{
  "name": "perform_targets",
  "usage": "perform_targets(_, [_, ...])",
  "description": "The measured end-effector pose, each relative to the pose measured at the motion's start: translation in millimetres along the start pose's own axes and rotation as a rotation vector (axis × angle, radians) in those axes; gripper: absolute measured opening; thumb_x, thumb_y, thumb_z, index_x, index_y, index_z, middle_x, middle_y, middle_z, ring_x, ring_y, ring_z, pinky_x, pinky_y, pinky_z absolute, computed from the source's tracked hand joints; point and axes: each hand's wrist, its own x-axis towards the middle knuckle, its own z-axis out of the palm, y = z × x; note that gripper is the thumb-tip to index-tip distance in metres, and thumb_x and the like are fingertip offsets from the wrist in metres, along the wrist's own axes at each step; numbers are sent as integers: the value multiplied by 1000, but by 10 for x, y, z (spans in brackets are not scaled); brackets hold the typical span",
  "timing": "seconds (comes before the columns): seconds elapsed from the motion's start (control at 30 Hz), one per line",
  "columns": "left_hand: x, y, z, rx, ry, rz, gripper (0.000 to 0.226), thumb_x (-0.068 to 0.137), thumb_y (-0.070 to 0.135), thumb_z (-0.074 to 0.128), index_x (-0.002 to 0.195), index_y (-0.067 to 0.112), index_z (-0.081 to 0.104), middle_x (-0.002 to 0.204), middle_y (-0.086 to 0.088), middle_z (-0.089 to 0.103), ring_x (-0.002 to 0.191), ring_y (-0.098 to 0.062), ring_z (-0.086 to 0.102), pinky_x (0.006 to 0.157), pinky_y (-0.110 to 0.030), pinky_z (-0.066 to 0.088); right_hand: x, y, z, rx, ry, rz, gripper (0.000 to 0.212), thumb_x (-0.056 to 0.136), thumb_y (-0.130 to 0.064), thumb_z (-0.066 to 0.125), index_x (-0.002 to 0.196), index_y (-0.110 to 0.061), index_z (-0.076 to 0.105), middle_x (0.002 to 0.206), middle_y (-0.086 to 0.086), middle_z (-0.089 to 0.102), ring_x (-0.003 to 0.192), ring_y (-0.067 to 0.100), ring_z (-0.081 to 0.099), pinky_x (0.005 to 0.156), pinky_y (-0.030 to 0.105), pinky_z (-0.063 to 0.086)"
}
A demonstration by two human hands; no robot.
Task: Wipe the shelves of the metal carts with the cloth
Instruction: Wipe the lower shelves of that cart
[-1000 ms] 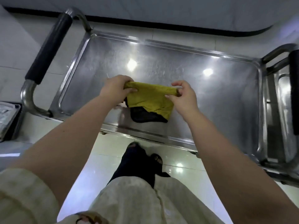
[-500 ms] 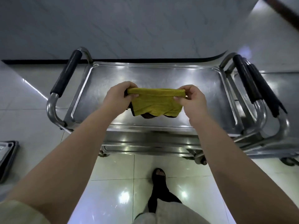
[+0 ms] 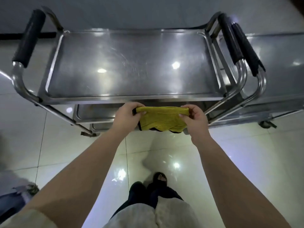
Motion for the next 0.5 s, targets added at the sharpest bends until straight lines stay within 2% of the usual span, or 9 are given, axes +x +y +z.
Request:
perform_targets(0.1, [42, -216, 392, 27, -44, -111, 17, 87, 26, 66, 91, 43, 66, 95, 18, 63, 88, -10, 62, 76, -38, 58, 151, 423, -102, -36, -3, 52, 41, 86, 0, 66, 87, -41, 67, 92, -13, 70, 87, 3, 65, 71, 18, 50])
perform_targets(0.17, [120, -376, 653, 35, -79, -170, 16, 87, 25, 66, 92, 40, 67, 92, 15, 65, 86, -13, 64, 75, -39, 58, 284, 695, -131, -54, -11, 75, 41, 87, 1, 63, 89, -40, 66, 92, -13, 70, 88, 2, 65, 71, 13, 48])
perform_targets(0.27, [208, -662, 1088, 96, -132, -204, 16, 88, 22, 65, 92, 38, 66, 84, 19, 63, 83, -13, 64, 69, -32, 55, 482, 1157, -161, -117, -1, 89, 40, 89, 2, 57, 94, -37, 64, 96, -16, 67, 93, 3, 63, 70, 10, 47])
perform_targets(0.37, [351, -947, 1548, 139, -227, -260, 12, 89, 26, 64, 98, 33, 65, 85, 12, 66, 80, -17, 65, 68, -33, 53, 723, 1584, -209, -232, 7, 92, 33, 94, -1, 51, 105, -29, 63, 100, -24, 58, 97, 2, 56, 79, 26, 51])
perform_targets(0.43, [555, -1101, 1883, 157, -271, -241, 18, 87, 29, 62, 104, 31, 67, 89, 9, 68, 80, -15, 63, 68, -28, 50, 1039, 1783, -238, -315, 51, 75, 32, 95, -2, 48, 106, -30, 60, 101, -21, 57, 95, 2, 55, 83, 32, 51])
perform_targets(0.5, [847, -1240, 2244, 130, -313, -223, 8, 83, 27, 61, 86, 32, 67, 79, 10, 67, 76, -13, 61, 63, -24, 45, 1471, 1887, -254, -412, 68, -8, 37, 95, -1, 46, 111, -31, 60, 108, -7, 62, 100, 14, 59, 86, 32, 51])
